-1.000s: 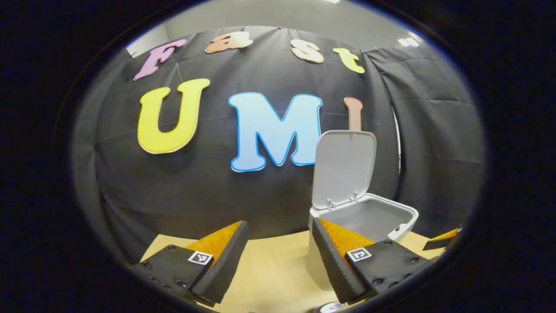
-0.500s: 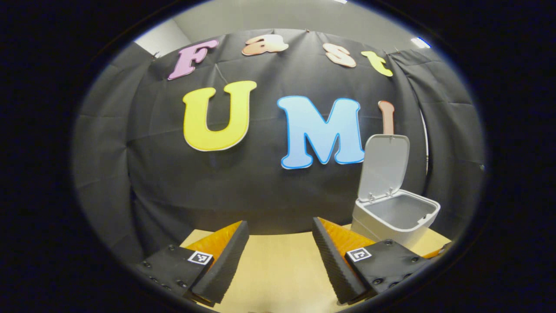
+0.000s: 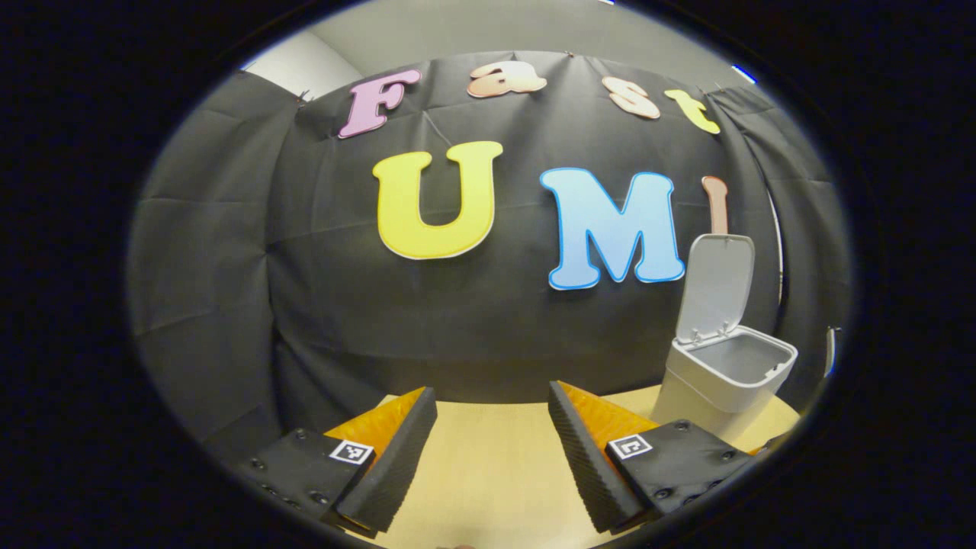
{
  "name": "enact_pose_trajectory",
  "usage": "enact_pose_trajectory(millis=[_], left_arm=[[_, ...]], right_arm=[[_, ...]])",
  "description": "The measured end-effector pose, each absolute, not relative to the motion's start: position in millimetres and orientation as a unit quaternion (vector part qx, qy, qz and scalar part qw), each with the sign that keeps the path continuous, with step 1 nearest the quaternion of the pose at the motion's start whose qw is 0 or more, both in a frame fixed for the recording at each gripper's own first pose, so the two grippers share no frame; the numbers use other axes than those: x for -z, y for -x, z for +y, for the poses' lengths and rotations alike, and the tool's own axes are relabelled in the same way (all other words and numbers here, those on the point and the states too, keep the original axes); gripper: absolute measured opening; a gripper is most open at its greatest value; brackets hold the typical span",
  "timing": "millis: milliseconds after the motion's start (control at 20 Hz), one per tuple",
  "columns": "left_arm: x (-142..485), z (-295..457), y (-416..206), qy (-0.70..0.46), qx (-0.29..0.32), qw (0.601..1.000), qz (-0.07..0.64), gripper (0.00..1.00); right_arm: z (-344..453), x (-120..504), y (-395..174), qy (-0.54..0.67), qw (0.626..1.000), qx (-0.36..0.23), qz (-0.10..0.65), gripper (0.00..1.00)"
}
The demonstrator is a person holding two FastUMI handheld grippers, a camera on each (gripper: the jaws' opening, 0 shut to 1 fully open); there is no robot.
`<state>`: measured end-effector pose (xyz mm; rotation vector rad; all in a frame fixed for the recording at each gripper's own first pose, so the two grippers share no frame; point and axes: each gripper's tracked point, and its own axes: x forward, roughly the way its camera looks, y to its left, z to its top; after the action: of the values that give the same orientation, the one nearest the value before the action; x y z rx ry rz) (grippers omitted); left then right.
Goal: Press the lid of the desktop garbage bin to open it, pick up the crumpled paper on the desktop and throw it into the bin, then pick up the pop can on the desktop and drop it into the bin, and finally close the garbage bin lid.
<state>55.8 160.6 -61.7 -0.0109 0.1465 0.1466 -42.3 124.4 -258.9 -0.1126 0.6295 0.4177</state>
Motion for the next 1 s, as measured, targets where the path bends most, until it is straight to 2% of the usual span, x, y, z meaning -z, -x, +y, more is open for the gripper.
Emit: enact_pose_trajectory(millis=[650,750,1000], left_arm=[[72.7,202.5,-34.4,0.007,-0.123,0.989,0.084,0.99],[74.6,203.6,-32.4,0.01,-0.125,0.988,0.086,0.99],[80.2,209.4,-28.6,0.016,-0.129,0.988,0.088,0.97]], right_arm=[[131.7,316.3,38.4,0.099,0.898,-0.221,0.368,0.95],[132.5,318.3,38.5,0.1,0.897,-0.221,0.369,0.87],[132.5,309.8,35.8,0.092,0.902,-0.216,0.362,0.84]])
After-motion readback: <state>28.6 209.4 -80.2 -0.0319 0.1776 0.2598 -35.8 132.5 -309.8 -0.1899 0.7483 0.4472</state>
